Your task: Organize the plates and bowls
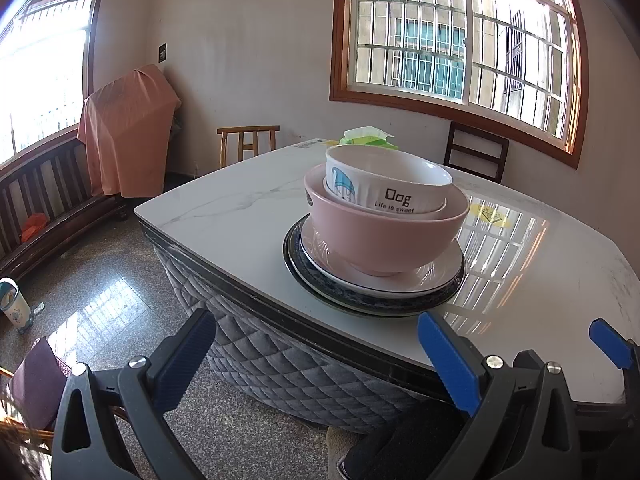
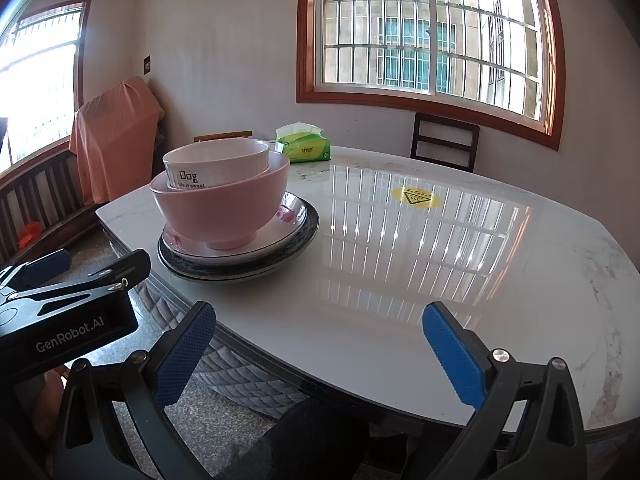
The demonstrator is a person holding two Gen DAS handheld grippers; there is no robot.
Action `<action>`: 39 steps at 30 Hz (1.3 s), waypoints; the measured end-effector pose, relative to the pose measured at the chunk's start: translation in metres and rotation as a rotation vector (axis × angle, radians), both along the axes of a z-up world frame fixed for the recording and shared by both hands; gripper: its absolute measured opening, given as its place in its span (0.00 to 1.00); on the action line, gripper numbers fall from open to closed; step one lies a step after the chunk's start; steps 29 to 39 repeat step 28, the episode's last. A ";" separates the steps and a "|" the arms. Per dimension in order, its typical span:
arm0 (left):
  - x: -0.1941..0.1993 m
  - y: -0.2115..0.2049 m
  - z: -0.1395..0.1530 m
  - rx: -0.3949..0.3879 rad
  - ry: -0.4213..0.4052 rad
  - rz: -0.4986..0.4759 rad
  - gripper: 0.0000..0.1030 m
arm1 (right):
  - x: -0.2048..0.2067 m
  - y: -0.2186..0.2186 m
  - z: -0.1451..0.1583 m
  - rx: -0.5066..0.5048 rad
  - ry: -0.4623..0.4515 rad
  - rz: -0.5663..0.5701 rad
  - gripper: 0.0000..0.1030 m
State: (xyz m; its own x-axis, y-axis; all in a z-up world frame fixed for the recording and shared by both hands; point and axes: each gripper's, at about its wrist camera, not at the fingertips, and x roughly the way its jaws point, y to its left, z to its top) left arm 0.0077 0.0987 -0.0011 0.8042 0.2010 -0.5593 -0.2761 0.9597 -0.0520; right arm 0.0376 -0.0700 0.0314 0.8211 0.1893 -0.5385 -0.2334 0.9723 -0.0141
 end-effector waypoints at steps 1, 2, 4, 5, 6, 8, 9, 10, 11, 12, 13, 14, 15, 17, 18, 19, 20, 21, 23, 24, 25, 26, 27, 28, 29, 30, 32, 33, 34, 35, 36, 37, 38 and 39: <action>0.000 0.000 0.000 -0.001 -0.001 0.000 1.00 | 0.000 0.000 0.000 0.000 0.001 0.000 1.00; 0.000 0.000 0.000 0.000 -0.001 0.000 1.00 | 0.000 0.000 0.000 0.000 0.002 0.001 1.00; 0.000 0.000 0.000 0.002 0.000 -0.001 1.00 | 0.000 0.000 0.000 0.000 0.001 0.001 1.00; 0.000 0.000 0.000 0.002 0.000 -0.001 1.00 | 0.000 0.000 0.000 -0.001 0.002 0.001 1.00; 0.000 0.000 0.000 0.002 0.000 -0.001 1.00 | 0.000 0.000 0.000 -0.002 0.003 0.001 1.00; 0.000 0.000 0.000 0.004 0.000 -0.002 1.00 | 0.000 0.000 0.000 -0.003 0.005 0.002 1.00; 0.001 0.000 0.000 0.005 0.001 -0.003 1.00 | 0.000 0.000 0.000 -0.005 0.005 0.001 1.00; 0.001 -0.001 0.000 0.006 0.002 -0.004 1.00 | 0.000 0.001 0.001 -0.005 0.005 0.001 1.00; 0.001 -0.001 0.000 0.009 0.004 -0.005 1.00 | 0.000 0.001 0.001 -0.004 0.005 0.001 1.00; 0.002 -0.002 0.000 0.011 0.005 -0.007 1.00 | 0.000 0.001 0.001 -0.004 0.005 0.001 1.00; 0.002 -0.002 0.000 0.014 0.007 -0.009 1.00 | 0.000 0.001 0.001 -0.004 0.005 0.001 1.00; 0.003 -0.002 0.000 0.019 0.009 -0.013 1.00 | 0.000 0.001 0.001 -0.005 0.005 0.001 1.00; 0.003 -0.004 0.000 0.028 0.009 -0.014 1.00 | 0.000 0.001 0.001 -0.005 0.006 0.001 1.00; 0.004 -0.007 0.000 0.065 0.003 -0.003 1.00 | 0.000 0.001 0.001 -0.005 0.005 0.001 1.00; 0.004 -0.010 0.001 0.085 -0.003 -0.001 1.00 | 0.000 0.001 0.001 -0.009 0.006 0.000 1.00; 0.004 -0.011 0.001 0.099 -0.010 -0.004 1.00 | 0.000 0.001 0.001 -0.009 0.008 0.002 1.00; 0.004 -0.013 0.002 0.111 -0.014 -0.003 1.00 | 0.000 0.000 0.000 -0.007 0.010 0.004 1.00; 0.004 -0.013 0.003 0.115 -0.018 -0.004 1.00 | 0.000 0.000 0.001 -0.005 0.010 0.004 1.00; 0.003 -0.013 0.005 0.109 -0.023 -0.011 1.00 | 0.001 -0.002 0.001 -0.004 0.008 0.000 1.00; 0.003 -0.014 0.006 0.110 -0.025 -0.009 1.00 | 0.001 -0.003 0.001 -0.003 0.006 -0.003 1.00; 0.003 -0.014 0.007 0.108 -0.027 -0.013 1.00 | 0.001 -0.004 0.001 -0.002 0.006 -0.006 1.00; 0.003 -0.014 0.007 0.105 -0.027 -0.020 1.00 | 0.001 -0.005 0.001 0.000 0.006 -0.008 1.00; 0.002 -0.015 0.008 0.101 -0.026 -0.024 1.00 | 0.001 -0.006 0.001 0.000 0.006 -0.010 1.00; 0.001 -0.015 0.009 0.095 -0.025 -0.026 1.00 | 0.001 -0.007 0.001 -0.001 0.007 -0.013 1.00; 0.001 -0.015 0.009 0.095 -0.025 -0.026 1.00 | 0.001 -0.007 0.001 -0.001 0.007 -0.013 1.00; 0.001 -0.015 0.009 0.095 -0.025 -0.026 1.00 | 0.001 -0.007 0.001 -0.001 0.007 -0.013 1.00; 0.001 -0.015 0.009 0.095 -0.025 -0.026 1.00 | 0.001 -0.007 0.001 -0.001 0.007 -0.013 1.00; 0.001 -0.015 0.009 0.095 -0.025 -0.026 1.00 | 0.001 -0.007 0.001 -0.001 0.007 -0.013 1.00; 0.001 -0.015 0.009 0.095 -0.025 -0.026 1.00 | 0.001 -0.007 0.001 -0.001 0.007 -0.013 1.00; 0.001 -0.015 0.009 0.095 -0.025 -0.026 1.00 | 0.001 -0.007 0.001 -0.001 0.007 -0.013 1.00; 0.001 -0.015 0.009 0.095 -0.025 -0.026 1.00 | 0.001 -0.007 0.001 -0.001 0.007 -0.013 1.00; 0.001 -0.015 0.009 0.095 -0.025 -0.026 1.00 | 0.001 -0.007 0.001 -0.001 0.007 -0.013 1.00; 0.001 -0.015 0.009 0.095 -0.025 -0.026 1.00 | 0.001 -0.007 0.001 -0.001 0.007 -0.013 1.00; 0.001 -0.015 0.009 0.095 -0.025 -0.026 1.00 | 0.001 -0.007 0.001 -0.001 0.007 -0.013 1.00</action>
